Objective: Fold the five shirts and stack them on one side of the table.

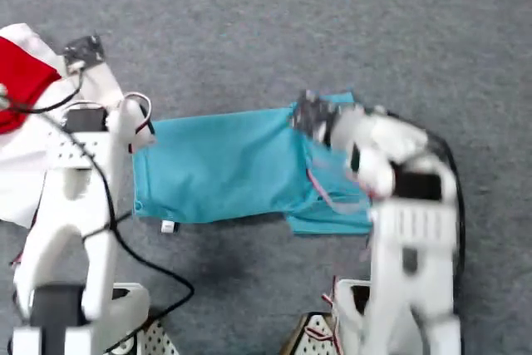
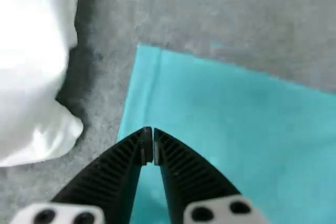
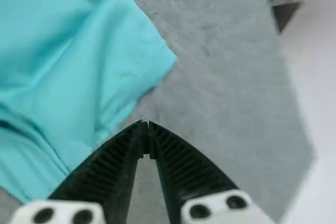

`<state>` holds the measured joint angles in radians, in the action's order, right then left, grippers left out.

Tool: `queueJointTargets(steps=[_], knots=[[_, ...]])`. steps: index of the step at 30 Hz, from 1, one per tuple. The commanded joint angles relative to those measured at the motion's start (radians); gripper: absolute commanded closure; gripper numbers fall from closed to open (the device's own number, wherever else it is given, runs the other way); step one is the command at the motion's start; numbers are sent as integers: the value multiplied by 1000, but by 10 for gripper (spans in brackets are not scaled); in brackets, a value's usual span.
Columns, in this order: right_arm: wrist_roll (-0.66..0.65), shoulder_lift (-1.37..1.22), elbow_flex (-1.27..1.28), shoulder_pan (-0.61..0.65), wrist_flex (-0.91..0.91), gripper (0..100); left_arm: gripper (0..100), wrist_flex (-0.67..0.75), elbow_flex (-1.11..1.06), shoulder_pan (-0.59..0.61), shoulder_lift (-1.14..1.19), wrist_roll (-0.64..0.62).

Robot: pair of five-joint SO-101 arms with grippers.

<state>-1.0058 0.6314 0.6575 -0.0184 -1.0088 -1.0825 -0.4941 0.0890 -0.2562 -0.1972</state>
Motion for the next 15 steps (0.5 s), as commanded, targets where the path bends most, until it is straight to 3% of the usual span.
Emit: queueJointTargets(steps=[1, 15], knots=[[74, -305, -206, 28, 23, 993, 981, 29, 63, -6, 139, -9], [207, -1132, -812, -8, 11, 993, 982, 77, 446, 49, 668, -3]])
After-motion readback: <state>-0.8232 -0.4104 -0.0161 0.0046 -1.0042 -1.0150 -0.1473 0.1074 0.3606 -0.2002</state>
